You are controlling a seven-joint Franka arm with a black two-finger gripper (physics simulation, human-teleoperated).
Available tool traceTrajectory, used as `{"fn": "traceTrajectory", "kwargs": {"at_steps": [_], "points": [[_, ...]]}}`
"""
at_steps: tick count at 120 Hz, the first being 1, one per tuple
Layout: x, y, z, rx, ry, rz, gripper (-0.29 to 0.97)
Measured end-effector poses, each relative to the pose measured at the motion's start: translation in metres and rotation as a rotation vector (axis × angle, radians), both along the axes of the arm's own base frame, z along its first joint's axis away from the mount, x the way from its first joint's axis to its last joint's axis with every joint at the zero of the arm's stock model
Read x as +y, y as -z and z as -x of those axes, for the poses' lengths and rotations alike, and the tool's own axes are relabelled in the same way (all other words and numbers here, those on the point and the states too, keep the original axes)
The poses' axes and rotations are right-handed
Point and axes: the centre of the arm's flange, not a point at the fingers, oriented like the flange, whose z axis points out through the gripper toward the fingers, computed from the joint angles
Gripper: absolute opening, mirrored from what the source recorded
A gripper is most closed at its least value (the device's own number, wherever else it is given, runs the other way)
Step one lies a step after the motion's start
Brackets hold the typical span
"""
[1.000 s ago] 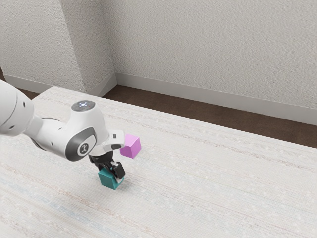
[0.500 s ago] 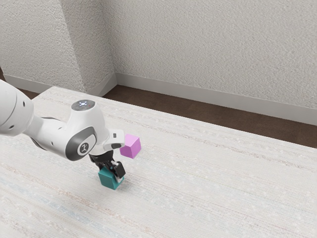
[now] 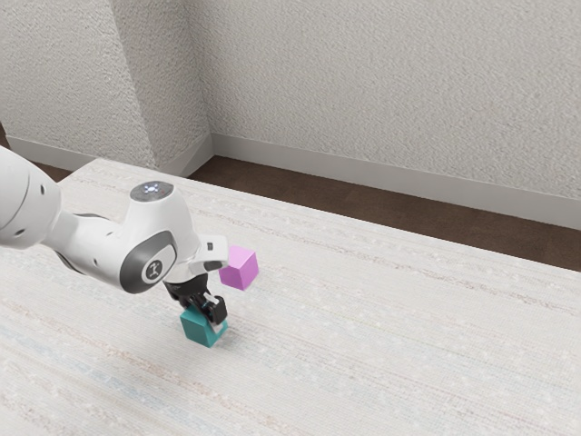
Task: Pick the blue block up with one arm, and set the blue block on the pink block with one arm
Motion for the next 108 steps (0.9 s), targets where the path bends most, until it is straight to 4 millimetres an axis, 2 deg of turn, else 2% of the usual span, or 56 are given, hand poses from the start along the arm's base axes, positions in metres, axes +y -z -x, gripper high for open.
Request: {"fn": "traceTrajectory", "kwargs": {"at_steps": [23,44,61,69,77,94,108], "points": [[-0.001,-0.001,0.0,-0.003,-0.002,-0.003,0.35],[0.0,-0.008,-0.001,-0.017,-0.008,-0.004,0.35],[-0.001,-0.023,-0.002,-0.042,-0.012,-0.004,0.35],[0.0,-0.037,-0.004,-0.048,-0.02,0.0,0.35],[0.0,-0.051,-0.011,-0.044,-0.036,0.009,0.35],[0.003,-0.088,-0.049,-0.042,-0.067,0.027,0.35],[0.011,-0.097,-0.077,-0.007,-0.09,0.033,0.35]]}}
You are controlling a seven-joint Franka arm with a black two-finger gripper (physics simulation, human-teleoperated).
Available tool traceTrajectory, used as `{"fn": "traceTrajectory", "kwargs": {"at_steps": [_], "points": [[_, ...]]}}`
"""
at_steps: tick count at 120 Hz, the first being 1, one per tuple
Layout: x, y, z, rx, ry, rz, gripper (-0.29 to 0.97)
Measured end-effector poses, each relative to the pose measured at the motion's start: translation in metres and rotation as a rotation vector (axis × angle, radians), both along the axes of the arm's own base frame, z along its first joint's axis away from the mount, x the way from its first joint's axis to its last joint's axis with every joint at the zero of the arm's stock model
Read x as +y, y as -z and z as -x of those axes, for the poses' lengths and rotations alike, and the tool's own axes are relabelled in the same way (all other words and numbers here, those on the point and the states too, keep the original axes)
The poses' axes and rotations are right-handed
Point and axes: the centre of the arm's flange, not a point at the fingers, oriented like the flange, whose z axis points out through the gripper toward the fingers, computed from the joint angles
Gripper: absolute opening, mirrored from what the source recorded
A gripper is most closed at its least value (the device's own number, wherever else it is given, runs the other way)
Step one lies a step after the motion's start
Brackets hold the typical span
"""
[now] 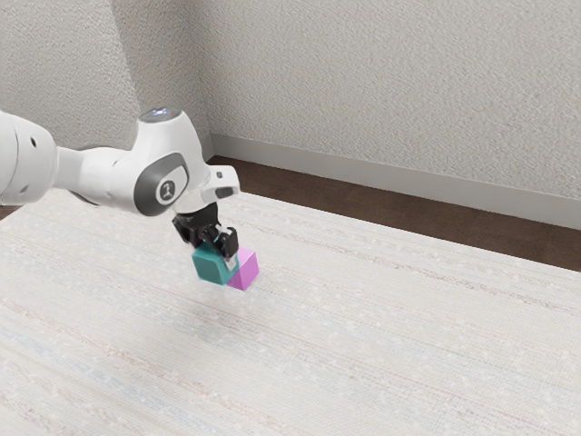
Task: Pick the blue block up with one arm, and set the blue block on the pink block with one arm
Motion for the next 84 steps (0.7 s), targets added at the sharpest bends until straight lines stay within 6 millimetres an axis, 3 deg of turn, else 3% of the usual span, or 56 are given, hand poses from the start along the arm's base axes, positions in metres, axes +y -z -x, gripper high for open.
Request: {"fn": "traceTrajectory", "kwargs": {"at_steps": [50,84], "points": [[0.005,0.006,-0.05,0.076,-0.001,0.001,0.35],[0.006,0.009,-0.059,0.079,0.026,-0.005,0.35]]}}
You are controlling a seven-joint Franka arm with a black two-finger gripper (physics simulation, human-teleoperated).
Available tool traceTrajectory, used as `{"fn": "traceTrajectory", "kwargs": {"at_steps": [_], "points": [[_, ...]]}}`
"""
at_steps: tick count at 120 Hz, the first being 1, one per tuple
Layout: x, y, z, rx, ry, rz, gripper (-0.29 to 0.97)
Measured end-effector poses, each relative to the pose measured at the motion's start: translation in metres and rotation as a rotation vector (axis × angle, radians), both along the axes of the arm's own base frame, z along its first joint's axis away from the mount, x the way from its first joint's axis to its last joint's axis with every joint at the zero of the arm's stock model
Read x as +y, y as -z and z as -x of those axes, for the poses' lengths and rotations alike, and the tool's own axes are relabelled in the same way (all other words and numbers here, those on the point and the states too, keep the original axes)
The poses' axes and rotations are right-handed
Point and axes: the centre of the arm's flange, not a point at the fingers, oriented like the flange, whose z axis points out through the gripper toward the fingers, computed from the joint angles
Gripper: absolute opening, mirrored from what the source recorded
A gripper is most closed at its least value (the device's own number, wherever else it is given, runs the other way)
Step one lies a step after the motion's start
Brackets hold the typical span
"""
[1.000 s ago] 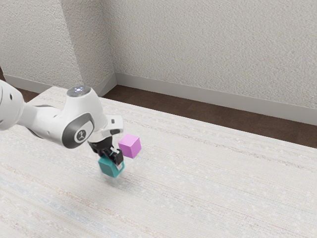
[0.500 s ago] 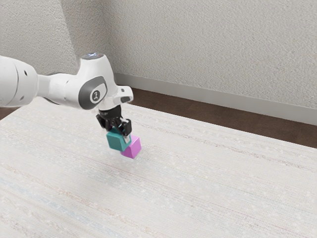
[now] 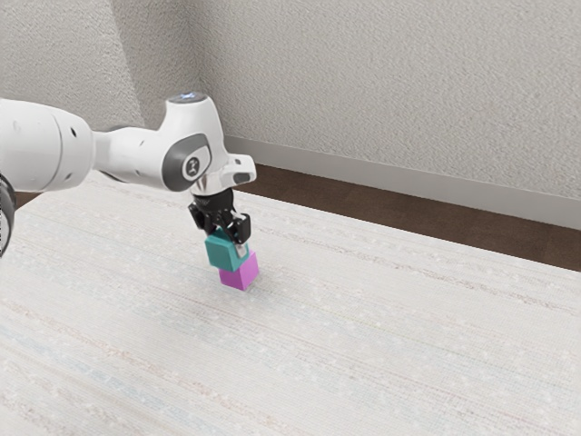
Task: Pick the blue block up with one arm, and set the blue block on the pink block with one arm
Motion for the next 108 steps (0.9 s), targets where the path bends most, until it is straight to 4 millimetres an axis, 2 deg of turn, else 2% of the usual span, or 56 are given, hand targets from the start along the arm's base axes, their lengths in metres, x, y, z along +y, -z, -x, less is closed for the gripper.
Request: {"fn": "traceTrajectory", "kwargs": {"at_steps": [108], "points": [[0.006,0.002,-0.029,-0.014,0.03,-0.006,0.35]]}}
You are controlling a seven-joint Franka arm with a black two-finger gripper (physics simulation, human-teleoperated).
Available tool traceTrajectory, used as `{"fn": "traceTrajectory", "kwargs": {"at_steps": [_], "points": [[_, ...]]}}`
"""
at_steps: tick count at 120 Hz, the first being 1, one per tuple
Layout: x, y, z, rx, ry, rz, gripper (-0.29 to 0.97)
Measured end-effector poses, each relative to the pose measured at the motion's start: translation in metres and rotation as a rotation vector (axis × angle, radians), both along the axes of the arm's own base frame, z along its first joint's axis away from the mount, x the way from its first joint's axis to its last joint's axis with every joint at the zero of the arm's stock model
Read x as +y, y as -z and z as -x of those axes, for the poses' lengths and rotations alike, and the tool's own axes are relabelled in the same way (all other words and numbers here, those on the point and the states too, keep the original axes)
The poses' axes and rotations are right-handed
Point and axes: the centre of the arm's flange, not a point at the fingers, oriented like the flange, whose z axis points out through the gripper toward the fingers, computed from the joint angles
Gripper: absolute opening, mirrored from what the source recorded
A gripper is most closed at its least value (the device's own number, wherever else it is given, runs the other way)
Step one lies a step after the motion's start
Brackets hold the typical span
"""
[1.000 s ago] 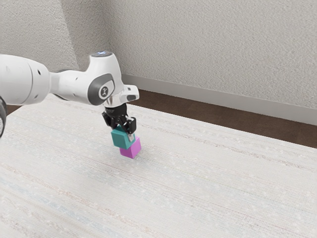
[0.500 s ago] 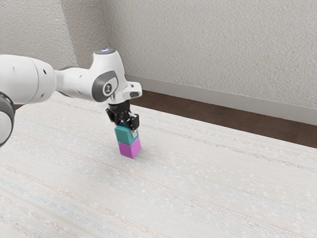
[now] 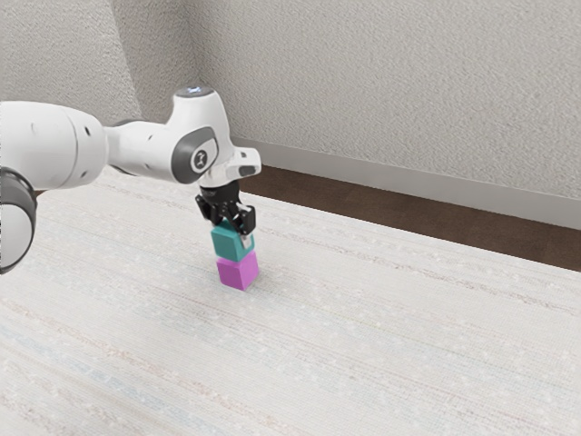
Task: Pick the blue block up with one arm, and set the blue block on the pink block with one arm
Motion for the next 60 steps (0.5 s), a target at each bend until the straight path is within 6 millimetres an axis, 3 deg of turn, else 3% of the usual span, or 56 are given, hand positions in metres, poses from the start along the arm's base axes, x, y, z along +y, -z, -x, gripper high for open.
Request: {"fn": "traceTrajectory", "kwargs": {"at_steps": [60], "points": [[0.001,0.012,-0.004,0.013,0.009,-0.004,0.35]]}}
